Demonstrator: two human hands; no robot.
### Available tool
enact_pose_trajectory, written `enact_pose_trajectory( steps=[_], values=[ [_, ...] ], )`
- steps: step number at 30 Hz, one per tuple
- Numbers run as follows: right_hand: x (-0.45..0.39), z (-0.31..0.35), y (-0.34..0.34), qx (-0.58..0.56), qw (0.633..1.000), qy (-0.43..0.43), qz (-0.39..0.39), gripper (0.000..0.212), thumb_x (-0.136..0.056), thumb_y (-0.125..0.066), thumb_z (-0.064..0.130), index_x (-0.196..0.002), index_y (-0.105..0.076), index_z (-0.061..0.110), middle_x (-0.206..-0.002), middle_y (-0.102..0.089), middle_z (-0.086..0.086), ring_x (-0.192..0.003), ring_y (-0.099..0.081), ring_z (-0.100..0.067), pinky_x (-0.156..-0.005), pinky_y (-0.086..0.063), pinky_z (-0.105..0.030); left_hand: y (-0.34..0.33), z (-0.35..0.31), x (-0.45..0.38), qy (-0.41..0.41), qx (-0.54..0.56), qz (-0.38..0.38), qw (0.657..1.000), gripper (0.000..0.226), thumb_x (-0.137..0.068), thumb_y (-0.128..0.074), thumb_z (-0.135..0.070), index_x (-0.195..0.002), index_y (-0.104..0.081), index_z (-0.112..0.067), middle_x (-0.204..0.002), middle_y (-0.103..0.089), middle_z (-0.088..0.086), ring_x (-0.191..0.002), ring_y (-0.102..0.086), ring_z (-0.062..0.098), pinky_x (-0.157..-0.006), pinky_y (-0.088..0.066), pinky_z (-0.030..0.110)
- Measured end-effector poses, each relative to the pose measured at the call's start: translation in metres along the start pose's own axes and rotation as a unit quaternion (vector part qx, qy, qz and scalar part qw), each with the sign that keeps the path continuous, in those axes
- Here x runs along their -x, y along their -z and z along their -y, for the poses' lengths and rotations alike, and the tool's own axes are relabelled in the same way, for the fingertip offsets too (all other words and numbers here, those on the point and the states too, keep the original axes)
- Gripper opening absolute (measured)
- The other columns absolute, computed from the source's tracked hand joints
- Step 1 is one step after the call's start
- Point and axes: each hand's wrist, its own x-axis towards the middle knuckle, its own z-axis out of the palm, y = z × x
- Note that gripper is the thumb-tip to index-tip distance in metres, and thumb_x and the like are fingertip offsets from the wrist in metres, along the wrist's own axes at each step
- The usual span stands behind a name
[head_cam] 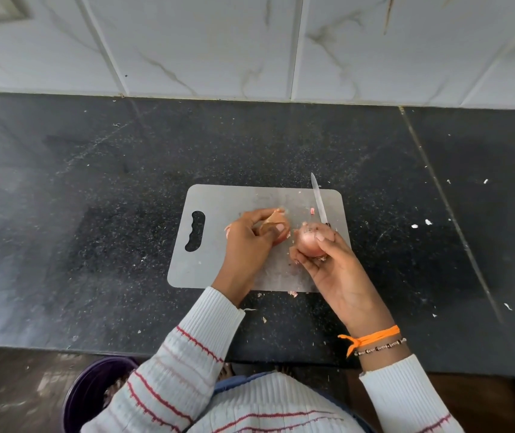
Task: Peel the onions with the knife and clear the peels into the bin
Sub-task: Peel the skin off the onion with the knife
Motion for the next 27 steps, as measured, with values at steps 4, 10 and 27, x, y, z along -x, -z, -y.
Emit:
enact_pose_trajectory(
  steps=[4, 10, 27],
  values=[
    [0.001, 0.001, 0.001, 0.090, 0.996, 0.028, -0.009, 0.032, -0.081, -0.059, 0.017, -0.111, -0.055, 0.008, -0.110, -0.057, -0.014, -0.094, -0.056, -0.025, -0.065, -0.054, -0.020, -0.001, 0.001, 0.002, -0.046, -0.112, 0.050, 0.991, 0.042, -0.084, -0.054, 0.010, -0.119, -0.062, -0.014, -0.127, -0.057, 0.006, -0.117, -0.055, 0.018, -0.101, -0.044, 0.028],
    [0.005, -0.002, 0.001, 0.327, 0.932, 0.105, -0.119, 0.043, -0.078, -0.071, 0.014, -0.113, -0.048, 0.024, -0.107, -0.056, 0.004, -0.089, -0.059, -0.008, -0.064, -0.045, -0.014, -0.001, 0.002, 0.002, -0.120, -0.210, 0.069, 0.968, 0.052, -0.079, -0.043, 0.020, -0.122, -0.059, -0.005, -0.139, -0.044, 0.003, -0.134, -0.023, 0.003, -0.114, -0.007, 0.016],
    [0.004, -0.003, 0.001, 0.541, 0.775, 0.323, -0.056, 0.060, -0.064, -0.083, 0.006, -0.119, -0.058, 0.014, -0.112, -0.051, -0.005, -0.100, -0.046, 0.016, -0.082, -0.037, 0.000, -0.001, -0.007, 0.007, -0.184, -0.143, 0.078, 0.969, 0.016, -0.073, -0.076, -0.008, -0.084, -0.071, -0.017, -0.099, -0.066, -0.005, -0.093, -0.061, 0.001, -0.081, -0.045, 0.010]
  ],
)
